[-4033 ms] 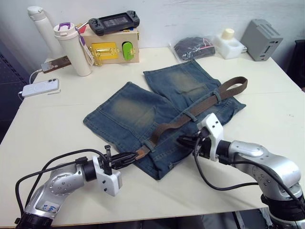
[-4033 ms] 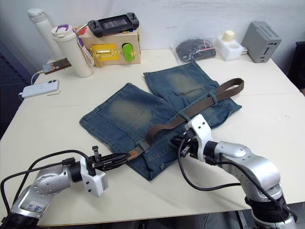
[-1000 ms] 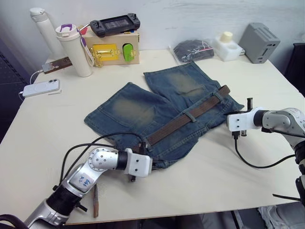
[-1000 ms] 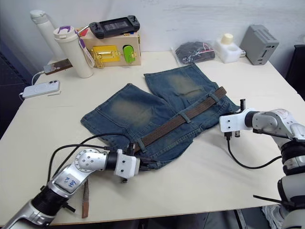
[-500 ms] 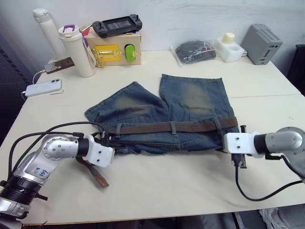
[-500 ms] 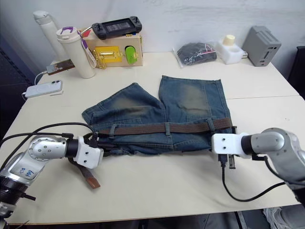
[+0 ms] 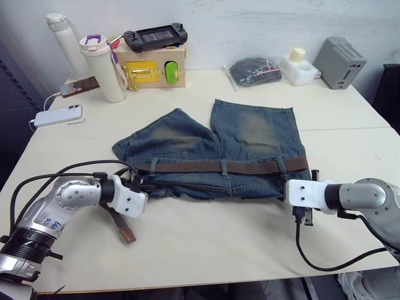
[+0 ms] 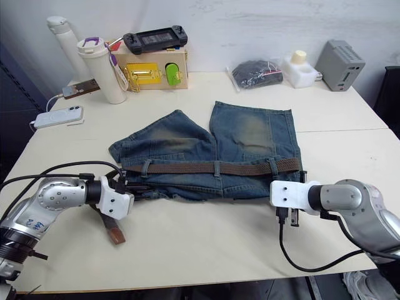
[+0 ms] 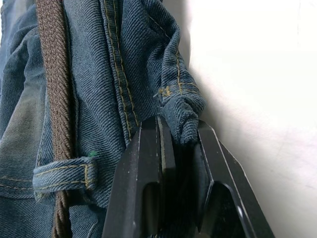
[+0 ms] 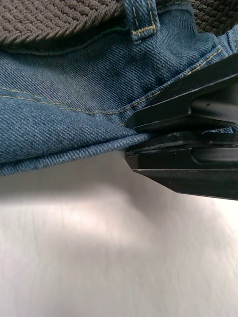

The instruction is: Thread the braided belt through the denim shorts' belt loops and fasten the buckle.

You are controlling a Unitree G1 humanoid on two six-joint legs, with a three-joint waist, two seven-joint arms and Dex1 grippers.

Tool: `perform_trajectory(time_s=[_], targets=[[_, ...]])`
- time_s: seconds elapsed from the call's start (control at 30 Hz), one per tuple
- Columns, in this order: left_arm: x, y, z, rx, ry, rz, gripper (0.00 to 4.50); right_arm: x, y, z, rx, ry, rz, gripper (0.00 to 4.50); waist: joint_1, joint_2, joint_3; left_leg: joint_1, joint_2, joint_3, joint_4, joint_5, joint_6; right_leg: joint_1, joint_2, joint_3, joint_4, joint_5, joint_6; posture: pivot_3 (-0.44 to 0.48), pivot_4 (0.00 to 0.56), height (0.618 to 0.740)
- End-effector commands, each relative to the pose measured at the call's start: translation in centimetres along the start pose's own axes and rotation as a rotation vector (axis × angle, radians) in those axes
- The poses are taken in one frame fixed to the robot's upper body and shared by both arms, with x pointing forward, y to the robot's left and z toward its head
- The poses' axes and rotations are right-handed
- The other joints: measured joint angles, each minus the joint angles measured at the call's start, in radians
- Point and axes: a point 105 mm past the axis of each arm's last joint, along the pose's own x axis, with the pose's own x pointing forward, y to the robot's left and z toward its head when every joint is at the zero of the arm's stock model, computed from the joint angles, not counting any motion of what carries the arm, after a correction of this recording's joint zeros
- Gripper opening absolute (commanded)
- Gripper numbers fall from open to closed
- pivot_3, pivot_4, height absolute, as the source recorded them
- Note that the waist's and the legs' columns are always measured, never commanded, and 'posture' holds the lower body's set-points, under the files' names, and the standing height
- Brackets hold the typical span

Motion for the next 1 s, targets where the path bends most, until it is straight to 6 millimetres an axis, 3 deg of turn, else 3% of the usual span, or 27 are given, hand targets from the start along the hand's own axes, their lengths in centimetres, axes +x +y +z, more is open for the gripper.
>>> perform_trajectory(time_s=[0.03, 0.33, 0.4, 0.57, 0.63, 0.73, 0.87, 1.0], targets=[[0.2, -1.1, -1.0, -0.054, 0.045, -0.027, 0.14, 1.3, 1.2, -2.8, 0.067, 0.086, 0.027, 0.00, 0.004, -0.001, -0.003, 0.000, 0.000, 0.000, 0.000, 0.000, 0.000, 0.000, 0.000, 0.000, 0.000, 0.000, 0.000, 0.000, 0.150, 0.645], [0.3, -1.3, -0.6, -0.089, 0.020, -0.020, 0.14, 1.9, 1.3, -3.3, 0.064, 0.083, 0.011, 0.00, 0.006, -0.003, -0.006, 0.000, 0.000, 0.000, 0.000, 0.000, 0.000, 0.000, 0.000, 0.000, 0.000, 0.000, 0.000, 0.000, 0.150, 0.645], [0.2, -1.0, -0.3, -0.118, 0.002, 0.001, 1.16, 2.0, 1.1, -3.4, 0.067, 0.080, -0.003, 0.00, 0.006, -0.003, -0.006, 0.000, 0.000, 0.000, 0.000, 0.000, 0.000, 0.000, 0.000, 0.000, 0.000, 0.000, 0.000, 0.000, 0.150, 0.645], [0.1, -0.4, 0.6, -0.169, -0.028, 0.058, 3.02, 1.8, 0.8, -3.3, 0.115, 0.055, -0.012, 0.00, 0.006, -0.003, -0.006, 0.000, 0.000, 0.000, 0.000, 0.000, 0.001, 0.001, 0.000, 0.000, 0.000, 0.000, 0.000, 0.000, 0.150, 0.645], [-0.4, -0.3, 1.2, -0.220, -0.050, 0.082, 3.78, 1.2, 0.5, -2.7, 0.154, 0.021, -0.015, 0.81, 0.006, -0.002, -0.006, 0.000, 0.000, 0.000, 0.000, -0.001, 0.001, 0.001, 0.000, 0.000, -0.001, 0.000, 0.000, 0.000, 0.150, 0.645], [-1.4, 0.2, 2.1, -0.276, -0.073, 0.126, 3.88, 0.1, -0.4, -1.6, 0.218, -0.041, -0.039, 2.05, 0.007, 0.003, -0.003, -0.001, -0.002, 0.000, 0.000, -0.001, 0.003, 0.000, 0.000, 0.001, -0.001, 0.000, 0.000, 0.000, 0.150, 0.645], [-2.7, 1.4, 3.2, -0.353, -0.096, 0.191, 3.88, -1.8, -2.1, 0.4, 0.311, -0.164, -0.073, 2.05, 0.013, 0.009, 0.006, -0.002, -0.002, -0.001, 0.000, -0.002, 0.003, 0.000, 0.000, 0.001, -0.002, 0.000, 0.000, 0.000, 0.150, 0.645], [-4.2, 2.8, 4.1, -0.452, -0.112, 0.276, 3.88, -3.6, -5.7, 2.9, 0.426, -0.357, -0.223, 2.05, 0.007, 0.017, 0.018, -0.004, -0.002, 0.000, 0.000, 0.000, 0.002, 0.000, 0.000, 0.002, -0.006, 0.000, 0.000, 0.000, 0.150, 0.645]])
